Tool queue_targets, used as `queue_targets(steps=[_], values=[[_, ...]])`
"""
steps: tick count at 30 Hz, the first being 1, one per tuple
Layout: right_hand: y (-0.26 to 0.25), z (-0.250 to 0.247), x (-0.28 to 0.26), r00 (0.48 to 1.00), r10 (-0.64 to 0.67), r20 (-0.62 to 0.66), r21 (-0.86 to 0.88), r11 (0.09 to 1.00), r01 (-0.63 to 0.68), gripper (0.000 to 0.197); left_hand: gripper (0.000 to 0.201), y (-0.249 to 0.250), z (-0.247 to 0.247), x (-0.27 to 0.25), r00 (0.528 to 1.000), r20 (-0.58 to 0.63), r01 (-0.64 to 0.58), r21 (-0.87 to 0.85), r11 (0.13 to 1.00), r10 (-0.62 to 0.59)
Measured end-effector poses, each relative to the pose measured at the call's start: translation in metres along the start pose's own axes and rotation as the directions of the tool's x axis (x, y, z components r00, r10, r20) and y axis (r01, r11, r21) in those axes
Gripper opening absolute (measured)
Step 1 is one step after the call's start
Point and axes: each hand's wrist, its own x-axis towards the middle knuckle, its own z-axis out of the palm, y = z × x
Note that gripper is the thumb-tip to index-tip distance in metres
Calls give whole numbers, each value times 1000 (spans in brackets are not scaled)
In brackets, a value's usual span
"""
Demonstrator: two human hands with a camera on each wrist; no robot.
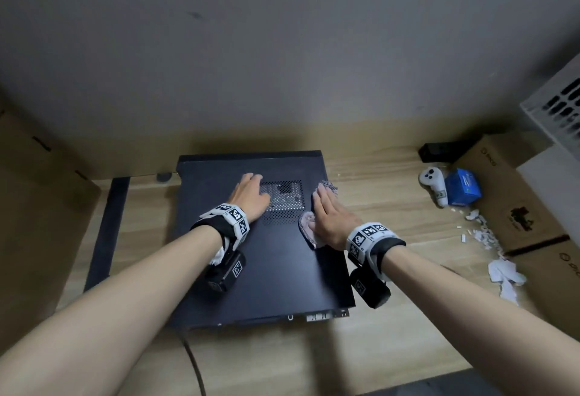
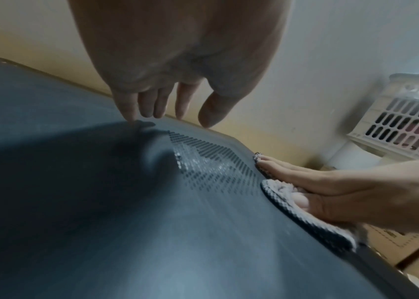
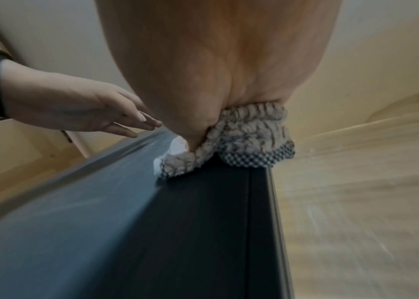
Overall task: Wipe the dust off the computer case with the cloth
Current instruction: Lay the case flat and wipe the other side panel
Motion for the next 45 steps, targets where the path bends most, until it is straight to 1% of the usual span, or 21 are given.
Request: queue_targets(steps=[1, 3, 4, 6, 8, 10, 12, 16, 21, 23, 25, 27, 30, 31, 33, 36, 38, 39, 41, 43, 45], values=[[5, -8, 19, 1000, 9, 8, -3, 1000, -9, 74, 55, 0, -5, 11, 1000, -1, 0, -3, 1000, 0], [13, -25, 54, 999, 40, 26, -6, 999, -39, 87, 55, -5, -13, 29, 1000, 7, 9, -7, 1000, -9], [16, -32, 70, 998, 59, 23, 1, 998, -59, 87, 55, -8, -16, 35, 1000, 14, 17, -8, 1000, -16], [19, -46, 96, 996, 85, 30, 10, 996, -85, 74, 56, -15, -20, 42, 999, 22, 26, 1, 1000, -26], [19, -60, 114, 994, 99, 35, 46, 994, -101, 71, 56, -22, -21, 42, 999, 24, 23, 8, 1000, -23], [20, -66, 123, 994, 103, 34, 71, 992, -105, 70, 56, -26, -19, 38, 1000, 17, 0, 18, 1000, 0], [20, -66, 120, 995, 98, 21, 74, 992, -99, 67, 56, -29, -18, 32, 1000, 11, -25, 30, 999, 24], [10, -50, 95, 999, 31, -34, 70, 997, -29, 64, 57, -33, -16, 15, 999, 10, -54, 100, 994, 53], [-12, -13, 44, 989, -112, -92, -55, 993, 107, 66, 57, -39, -13, -18, 999, -19, -30, 123, 992, 32], [-25, 3, 20, 983, -158, -92, -38, 987, 155, 66, 57, -43, -11, -36, 999, -38, -9, 118, 993, 14], [-40, 20, -4, 969, -216, -119, -16, 976, 216, 65, 57, -48, -8, -57, 998, -56, 8, 115, 993, -1], [-59, 37, -28, 942, -274, -192, 6, 960, 280, 64, 58, -54, -4, -78, 998, -64, 20, 107, 994, -13], [-89, 64, -61, 877, -366, -311, 24, 920, 392, 60, 59, -60, 4, -114, 997, -71, 15, 93, 996, -8], [-99, 72, -70, 854, -383, -353, 38, 906, 422, 57, 59, -62, 7, -127, 997, -78, 9, 92, 996, -2], [-117, 85, -89, 820, -367, -438, 84, 892, 444, 49, 59, -65, 14, -155, 994, -104, 26, 95, 995, -16], [-131, 95, -112, 774, -339, -535, 108, 881, 460, 39, 62, -77, 27, -191, 977, -192, 119, 120, 986, -94], [-124, 101, -119, 746, -367, -556, 63, 876, 478, 39, 66, -89, 34, -209, 947, -222, 248, 52, 967, -231], [-116, 104, -122, 750, -373, -547, 44, 881, 470, 41, 67, -94, 36, -215, 925, -214, 317, -18, 948, -313], [-94, 108, -127, 808, -337, -484, 60, 908, 414, 51, 68, -101, 40, -225, 890, -167, 403, -147, 903, -425], [-70, 108, -135, 859, -285, -425, 74, 935, 346, 60, 71, -104, 43, -232, 878, -134, 429, -205, 880, -459], [-52, 107, -143, 879, -234, -415, 71, 955, 288, 64, 71, -103, 44, -236, 878, -135, 426, -216, 879, -459]])
